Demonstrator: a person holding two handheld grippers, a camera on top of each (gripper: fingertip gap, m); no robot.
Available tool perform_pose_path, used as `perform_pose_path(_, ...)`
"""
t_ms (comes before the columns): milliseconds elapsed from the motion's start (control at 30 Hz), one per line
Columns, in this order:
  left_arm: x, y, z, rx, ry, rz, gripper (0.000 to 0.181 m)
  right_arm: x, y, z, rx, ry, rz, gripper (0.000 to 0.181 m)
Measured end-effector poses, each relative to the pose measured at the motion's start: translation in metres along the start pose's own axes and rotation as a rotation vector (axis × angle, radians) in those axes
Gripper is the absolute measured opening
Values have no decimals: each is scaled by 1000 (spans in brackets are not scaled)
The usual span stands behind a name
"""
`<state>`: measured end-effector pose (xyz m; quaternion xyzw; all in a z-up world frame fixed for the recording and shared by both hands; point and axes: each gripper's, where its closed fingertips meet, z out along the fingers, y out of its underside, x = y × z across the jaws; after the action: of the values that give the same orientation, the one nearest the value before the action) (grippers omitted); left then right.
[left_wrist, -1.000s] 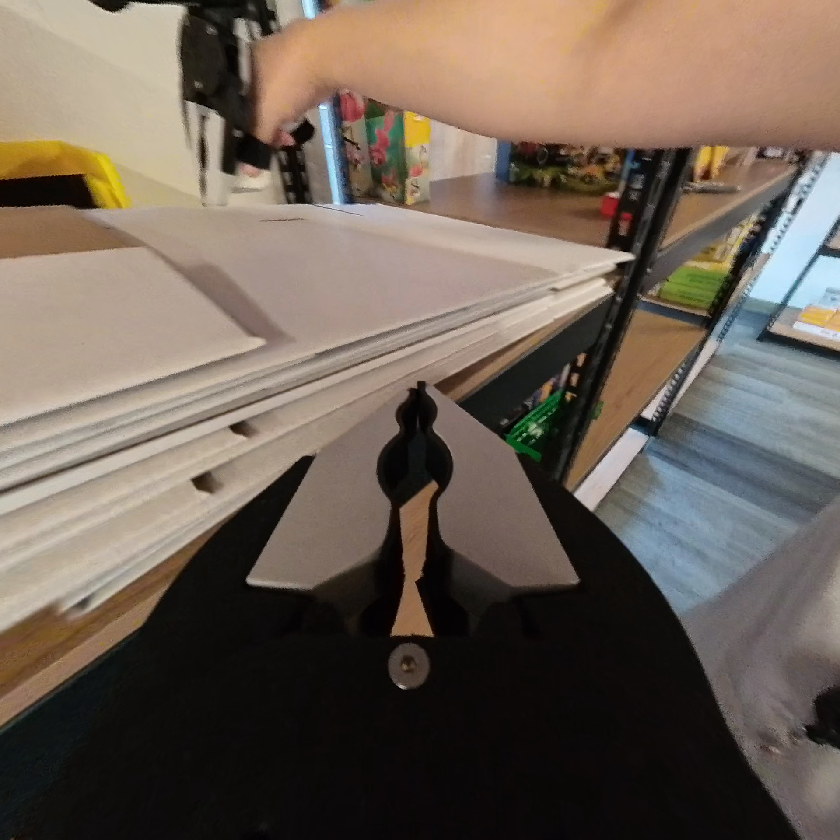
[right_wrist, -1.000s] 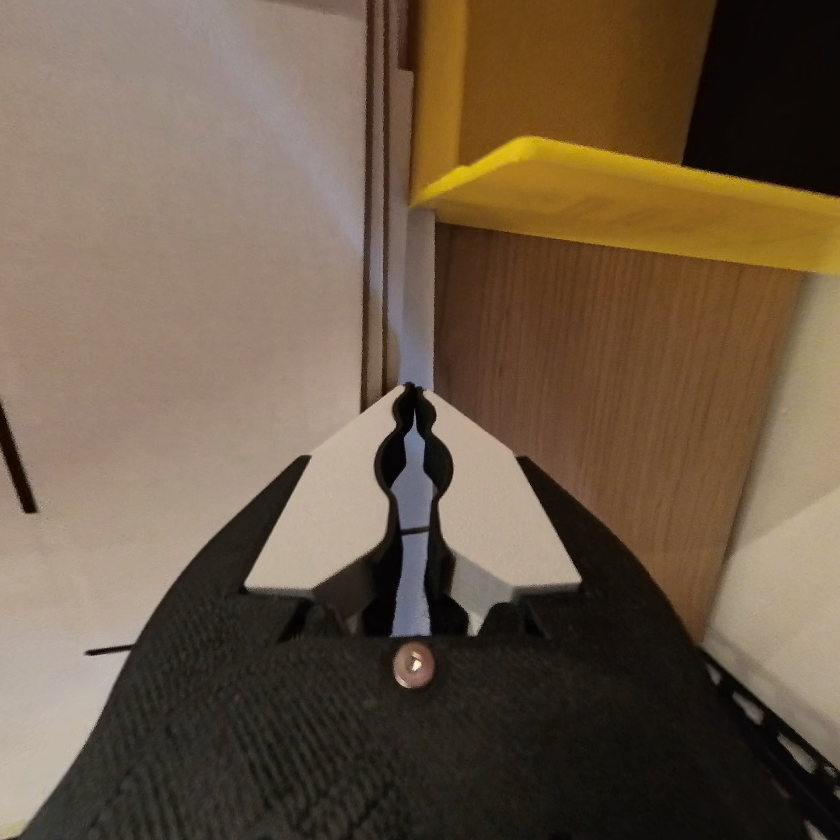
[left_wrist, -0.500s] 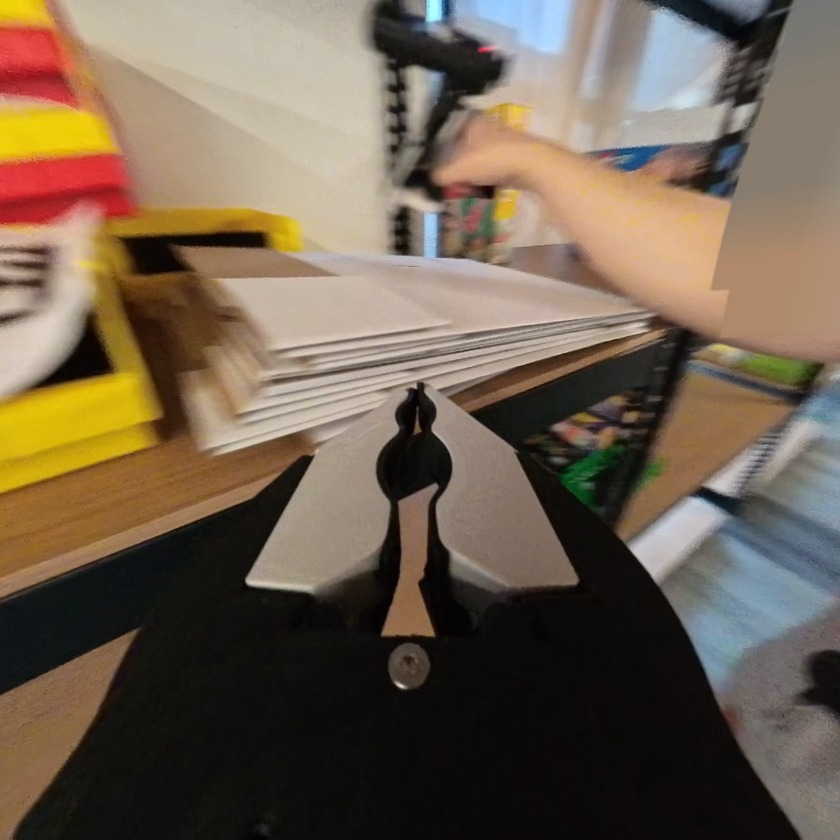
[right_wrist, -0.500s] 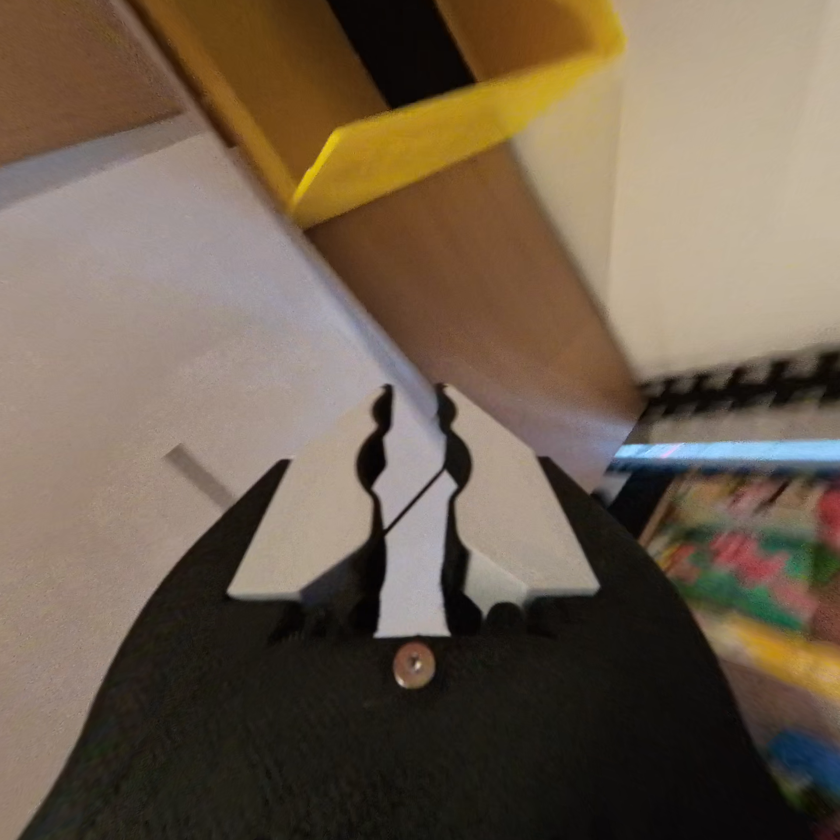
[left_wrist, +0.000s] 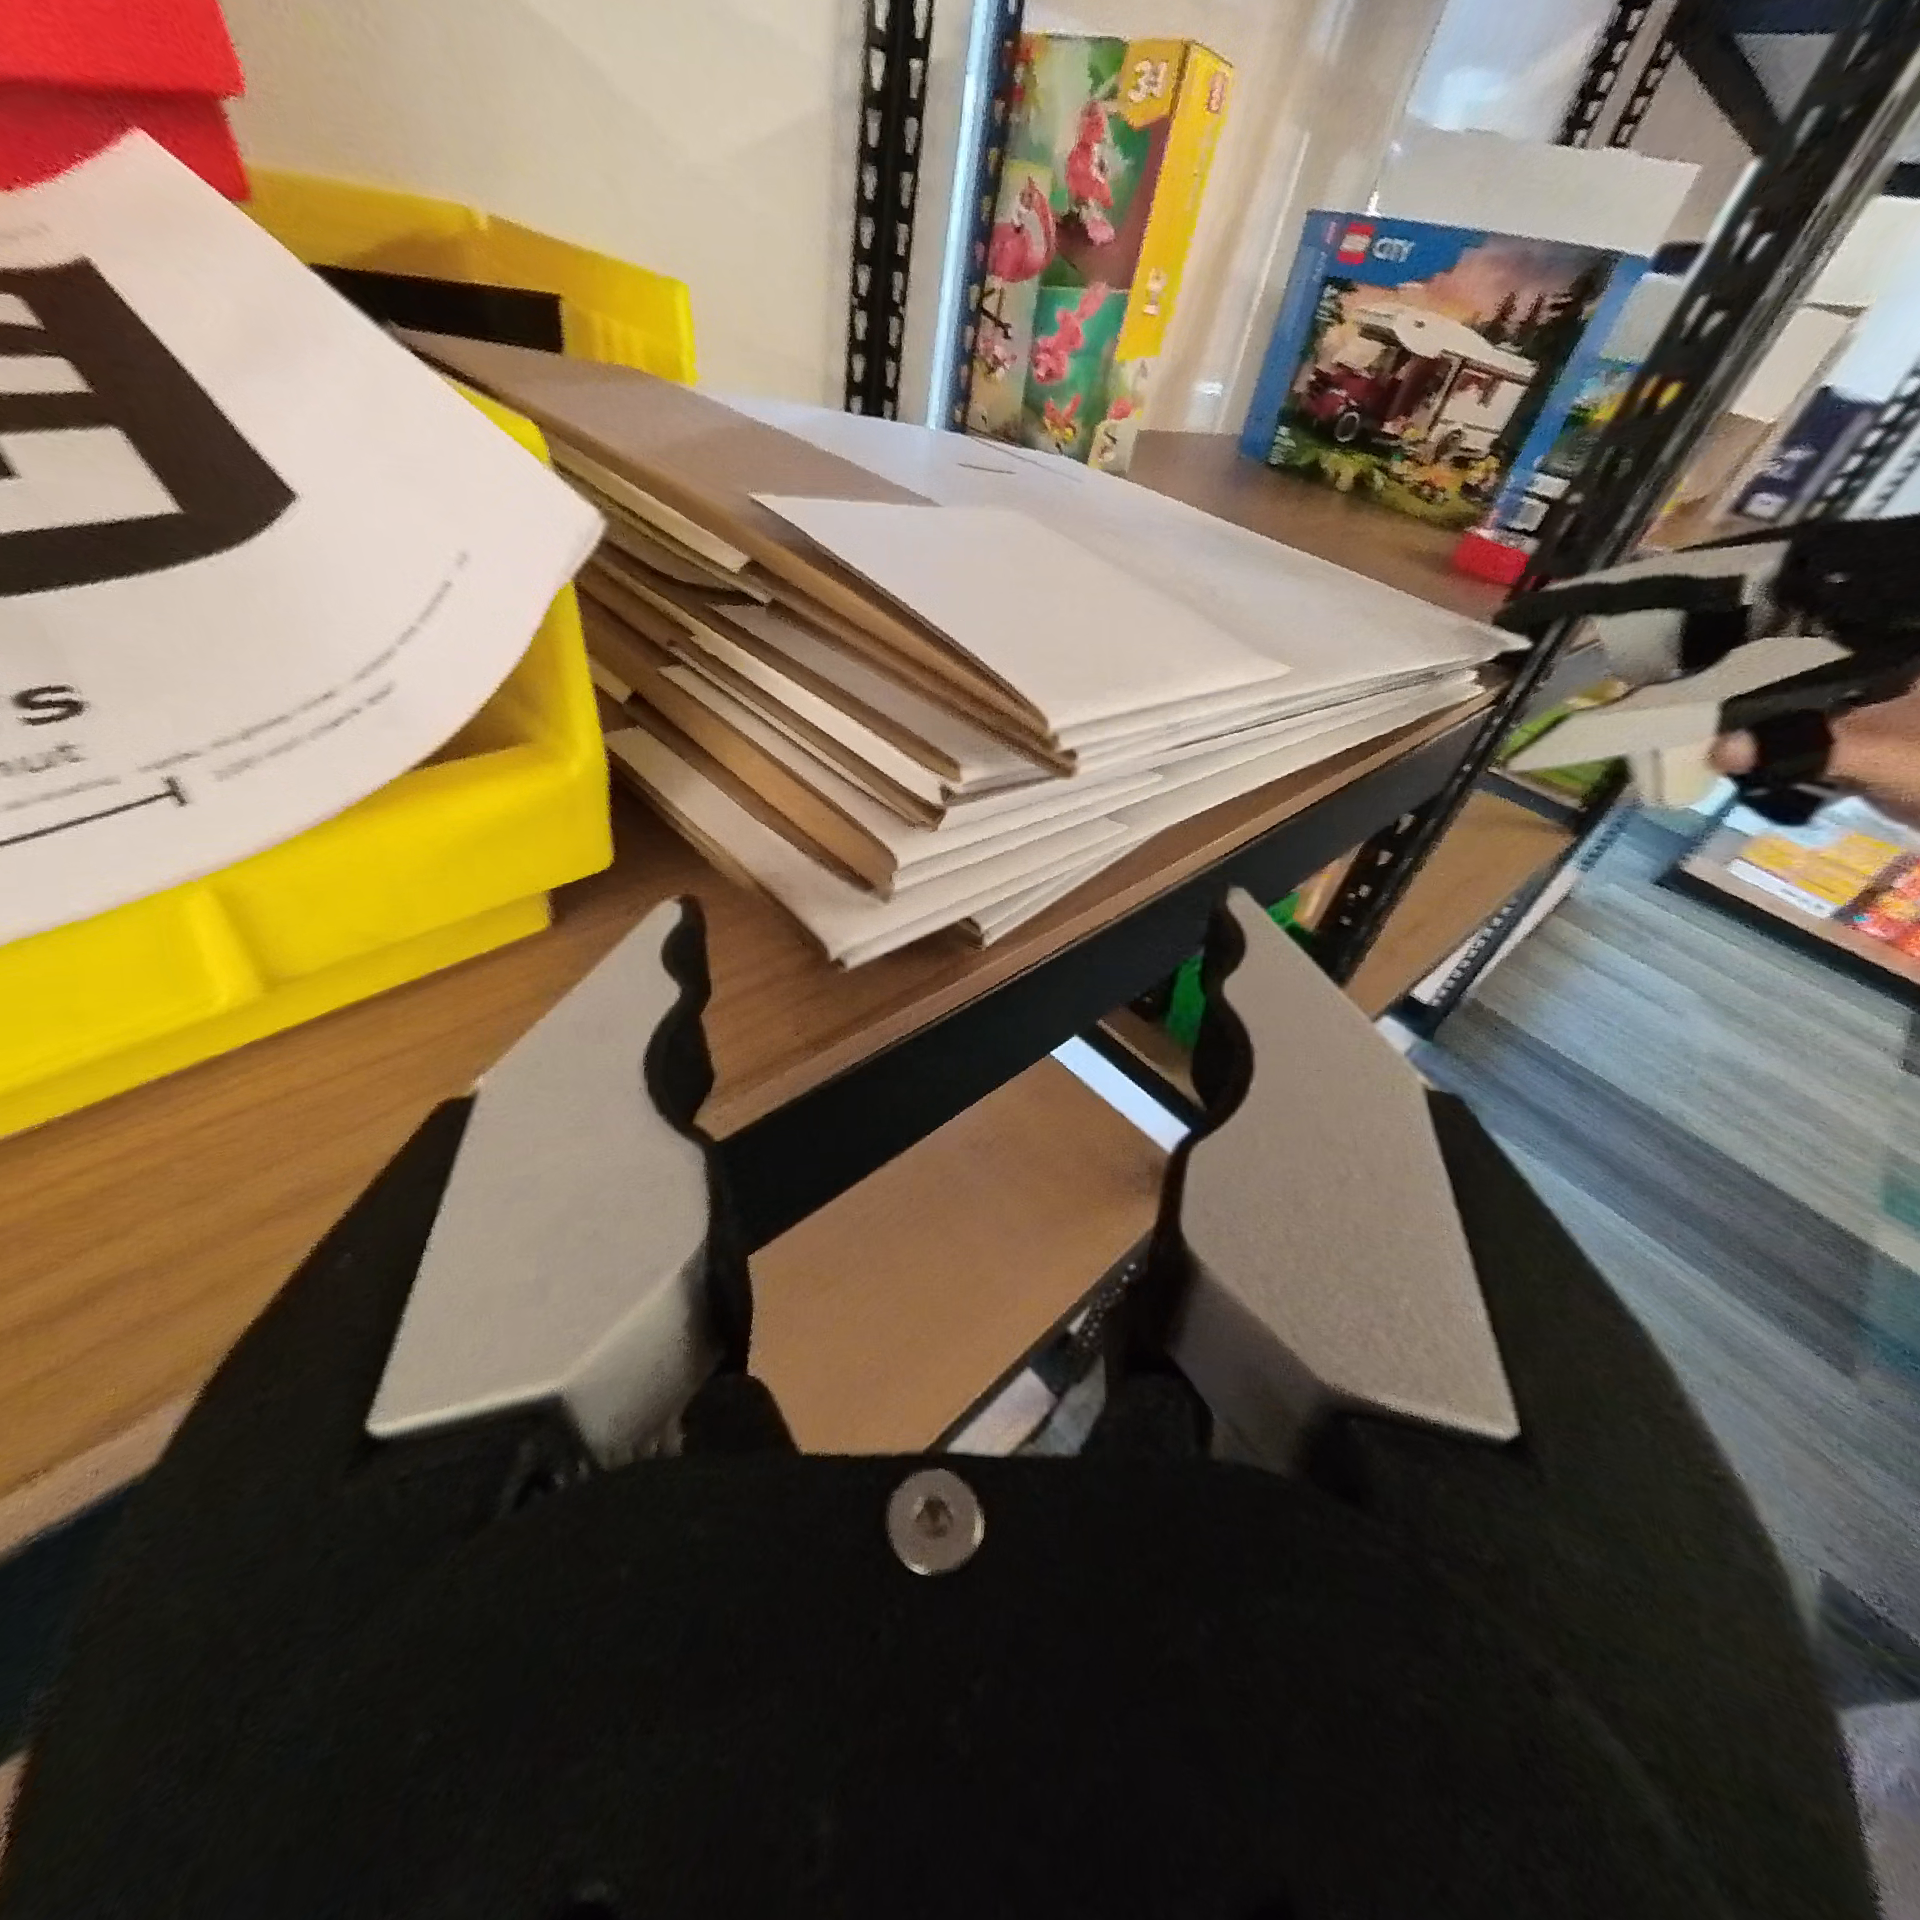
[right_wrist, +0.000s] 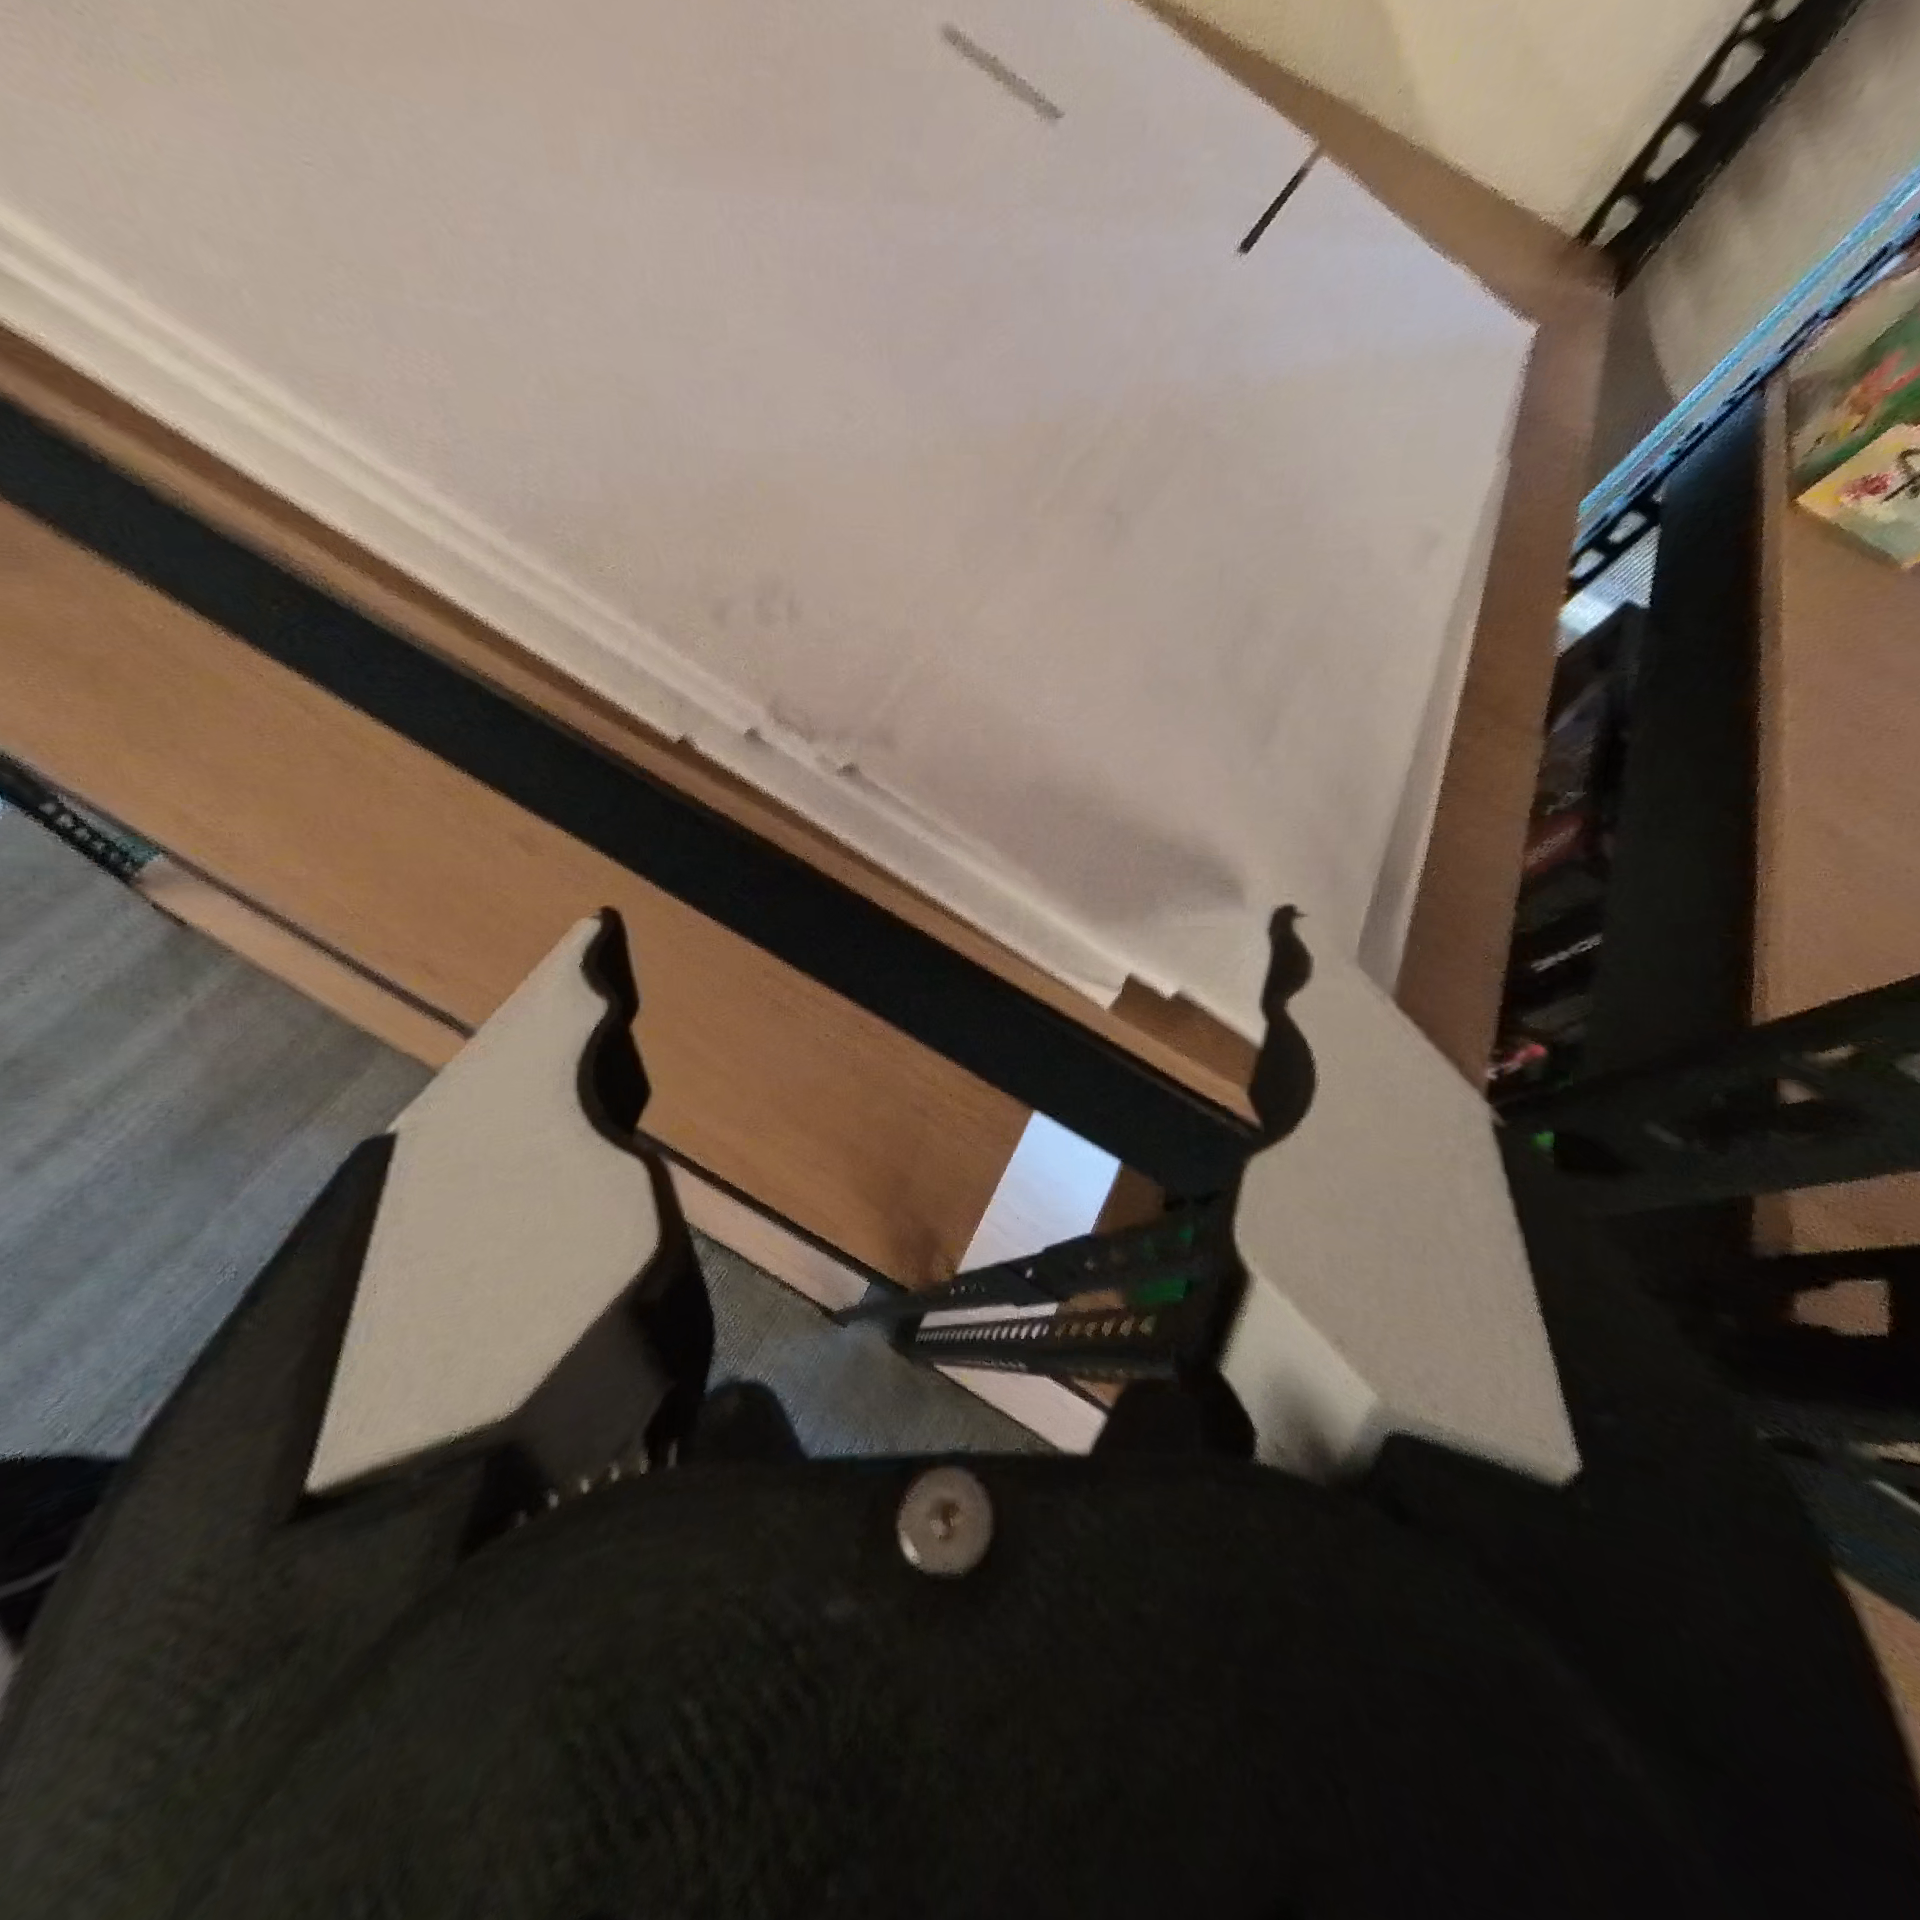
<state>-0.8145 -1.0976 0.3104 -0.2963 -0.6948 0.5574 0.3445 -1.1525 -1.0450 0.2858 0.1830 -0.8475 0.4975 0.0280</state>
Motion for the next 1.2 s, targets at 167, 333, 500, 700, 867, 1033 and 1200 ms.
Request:
perform_pose_path(167, -5, -4, 14, -29, 15, 27, 95, 7, -12, 11, -200, -66, 4, 149)
perform_pose_path(333, -8, -8, 15, 16, -6, 50, 89, 23, -52, 19, -348, -58, 302, 130)
perform_pose_path(500, -2, -7, 14, 57, 10, 35, 71, 111, -81, 53, -403, 191, 440, 24)
perform_pose_path(700, -15, 4, 12, 40, -66, 123, 39, 173, -12, 62, -848, 473, 331, 0)
perform_pose_path(867, -8, 4, 13, 34, -7, 120, 54, 148, 14, 80, -942, 290, 497, 0)
perform_pose_path(1033, -13, 3, 13, 15, -13, 74, 76, 139, 18, 85, -906, 140, 599, 0)
perform_pose_path(1200, -18, 17, 21, -61, -40, 92, 83, 138, 19, 88, -873, 98, 661, 0)
